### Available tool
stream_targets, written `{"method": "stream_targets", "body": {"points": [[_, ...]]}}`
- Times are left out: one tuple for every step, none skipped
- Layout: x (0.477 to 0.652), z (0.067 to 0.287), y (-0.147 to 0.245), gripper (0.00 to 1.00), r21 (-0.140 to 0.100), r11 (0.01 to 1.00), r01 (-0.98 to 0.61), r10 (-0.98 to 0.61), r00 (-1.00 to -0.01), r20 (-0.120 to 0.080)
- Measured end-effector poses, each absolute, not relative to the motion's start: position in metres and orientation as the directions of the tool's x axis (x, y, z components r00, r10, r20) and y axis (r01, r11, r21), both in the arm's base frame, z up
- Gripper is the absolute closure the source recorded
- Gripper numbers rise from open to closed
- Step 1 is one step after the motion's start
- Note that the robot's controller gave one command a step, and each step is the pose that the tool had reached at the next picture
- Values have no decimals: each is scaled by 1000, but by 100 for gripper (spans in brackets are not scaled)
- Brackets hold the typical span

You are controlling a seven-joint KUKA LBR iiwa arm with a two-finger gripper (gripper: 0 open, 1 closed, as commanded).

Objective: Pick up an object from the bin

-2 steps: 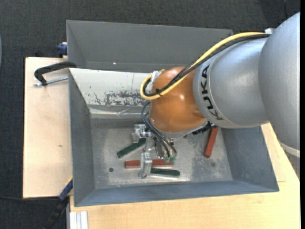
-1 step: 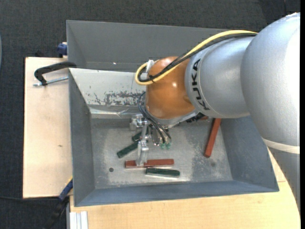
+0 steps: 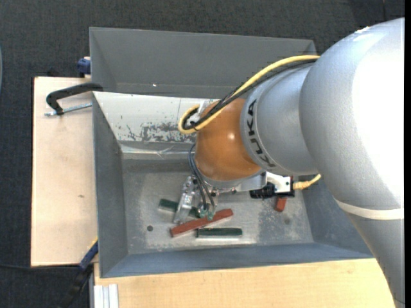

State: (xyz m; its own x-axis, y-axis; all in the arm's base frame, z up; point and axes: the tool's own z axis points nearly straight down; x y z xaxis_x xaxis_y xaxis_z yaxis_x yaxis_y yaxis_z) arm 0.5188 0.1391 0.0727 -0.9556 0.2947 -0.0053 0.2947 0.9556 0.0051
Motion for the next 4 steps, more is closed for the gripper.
{"method": "stream_targets", "body": {"points": [[519,73,139,100,5,956,294,294,-956,-5],[515,130,150,100,0,956,294,294,-956,2],[517,161,155,100,6,955,298,298,-955,-7],[544,233,184,100,3,964,266,266,-964,-3]]}}
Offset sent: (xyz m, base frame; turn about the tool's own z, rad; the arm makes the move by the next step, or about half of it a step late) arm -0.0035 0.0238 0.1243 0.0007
